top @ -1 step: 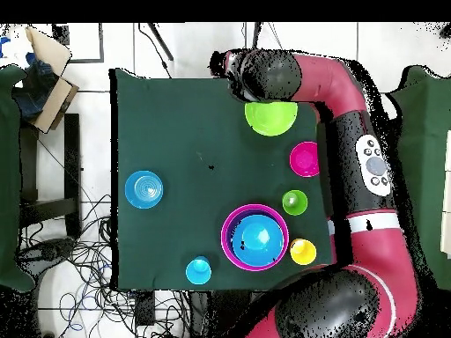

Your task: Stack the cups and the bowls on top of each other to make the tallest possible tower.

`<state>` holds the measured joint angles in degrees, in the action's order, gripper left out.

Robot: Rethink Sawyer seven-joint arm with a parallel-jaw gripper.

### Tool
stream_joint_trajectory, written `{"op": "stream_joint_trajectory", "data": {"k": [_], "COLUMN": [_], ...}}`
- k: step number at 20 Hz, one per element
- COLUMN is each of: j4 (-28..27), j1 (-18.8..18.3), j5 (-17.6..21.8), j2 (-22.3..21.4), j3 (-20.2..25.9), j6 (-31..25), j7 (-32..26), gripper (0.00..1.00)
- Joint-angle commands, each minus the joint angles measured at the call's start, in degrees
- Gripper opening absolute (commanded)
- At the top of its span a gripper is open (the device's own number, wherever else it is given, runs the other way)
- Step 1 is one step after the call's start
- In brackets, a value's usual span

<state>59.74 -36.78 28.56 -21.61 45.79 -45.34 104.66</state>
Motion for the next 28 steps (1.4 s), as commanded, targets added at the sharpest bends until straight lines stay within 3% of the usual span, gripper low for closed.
{"op": "stream_joint_trajectory", "data": {"k": [1,12,15,21,28], "j4": [4.81,10.73,11.52,13.7,10.08], "j1": [0.96,-3.9,-1.41,1.99,5.49], "j5": [4.58,4.85,7.43,7.98,8.45], "j2": [2.14,2.7,-1.42,-7.23,-5.59], "j3": [-0.56,1.02,-4.22,-8.12,-10.71], "j6": [4.05,8.39,6.47,4.28,5.43], "j7": [-13.77,-15.72,-10.68,-3.51,-1.54], "gripper": [1.0,1.0,1.0,1.0,1.0]}}
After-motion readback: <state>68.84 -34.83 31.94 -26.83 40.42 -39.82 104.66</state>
